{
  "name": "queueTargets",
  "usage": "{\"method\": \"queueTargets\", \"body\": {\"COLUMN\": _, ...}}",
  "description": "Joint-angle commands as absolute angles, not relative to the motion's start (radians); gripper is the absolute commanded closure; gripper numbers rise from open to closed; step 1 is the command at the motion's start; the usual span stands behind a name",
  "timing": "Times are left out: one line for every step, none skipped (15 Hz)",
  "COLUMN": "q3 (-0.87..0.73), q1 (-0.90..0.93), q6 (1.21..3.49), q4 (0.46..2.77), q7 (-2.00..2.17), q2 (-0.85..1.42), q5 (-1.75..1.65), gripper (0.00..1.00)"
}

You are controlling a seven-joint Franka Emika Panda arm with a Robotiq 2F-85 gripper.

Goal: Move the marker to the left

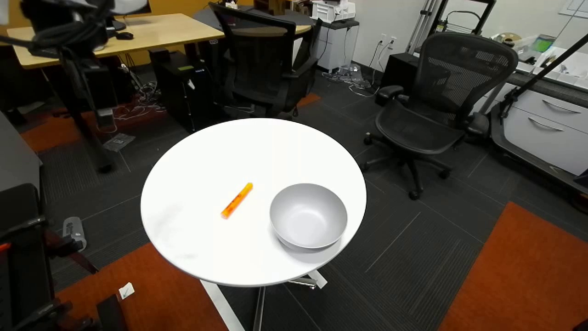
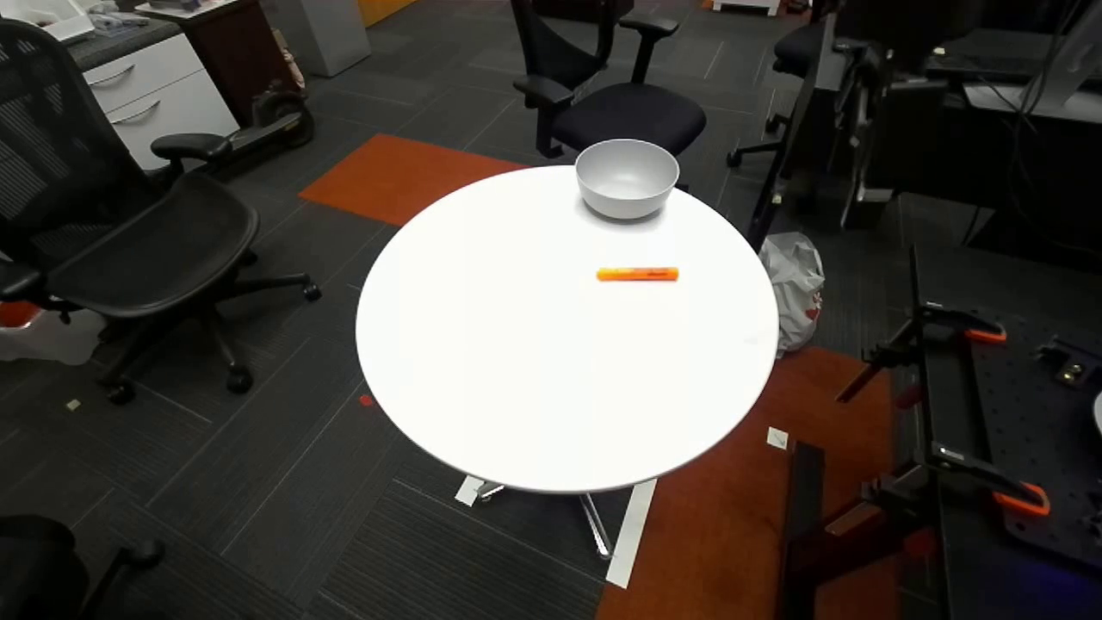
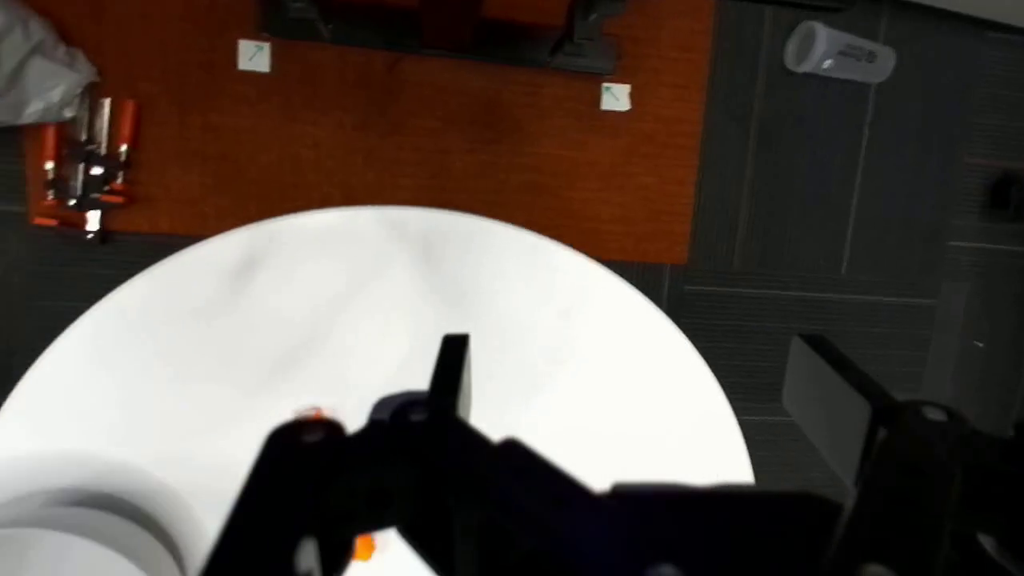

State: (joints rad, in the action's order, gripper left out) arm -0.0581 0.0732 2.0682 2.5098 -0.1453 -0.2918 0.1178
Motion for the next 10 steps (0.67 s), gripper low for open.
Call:
{"method": "queueTargets", "body": {"q3": -0.048, "q1": 0.049, "q6": 2.173, "q4": 2.476, "q7": -0.242, "q2": -0.173, "q5": 0.012, "gripper": 0.0}}
{"method": "queueTargets", "body": {"q3": -0.054, "q1": 0.048, "q6": 2.21, "q4": 2.47, "q7": -0.273, "q2": -0.139, "q5": -0.003, "gripper": 0.0}}
{"method": "queueTargets", "body": {"q3": -0.059, "q1": 0.044, "q6": 2.239, "q4": 2.463, "q7": -0.305, "q2": -0.108, "q5": -0.014, "gripper": 0.0}}
{"method": "queueTargets", "body": {"q3": -0.062, "q1": 0.039, "q6": 2.272, "q4": 2.452, "q7": -0.34, "q2": -0.071, "q5": -0.018, "gripper": 0.0}}
{"method": "queueTargets", "body": {"q3": -0.065, "q1": 0.035, "q6": 2.301, "q4": 2.444, "q7": -0.38, "q2": -0.042, "q5": -0.011, "gripper": 0.0}}
{"method": "queueTargets", "body": {"q3": -0.066, "q1": 0.027, "q6": 2.338, "q4": 2.435, "q7": -0.414, "q2": -0.01, "q5": -0.02, "gripper": 0.0}}
{"method": "queueTargets", "body": {"q3": -0.069, "q1": 0.021, "q6": 2.366, "q4": 2.419, "q7": -0.47, "q2": 0.022, "q5": -0.004, "gripper": 0.0}}
{"method": "queueTargets", "body": {"q3": -0.068, "q1": 0.012, "q6": 2.398, "q4": 2.407, "q7": -0.497, "q2": 0.049, "q5": -0.004, "gripper": 0.0}}
{"method": "queueTargets", "body": {"q3": -0.067, "q1": 0.001, "q6": 2.438, "q4": 2.389, "q7": -0.518, "q2": 0.083, "q5": -0.005, "gripper": 0.0}}
{"method": "queueTargets", "body": {"q3": -0.062, "q1": -0.009, "q6": 2.463, "q4": 2.369, "q7": -0.542, "q2": 0.113, "q5": 0.014, "gripper": 0.0}}
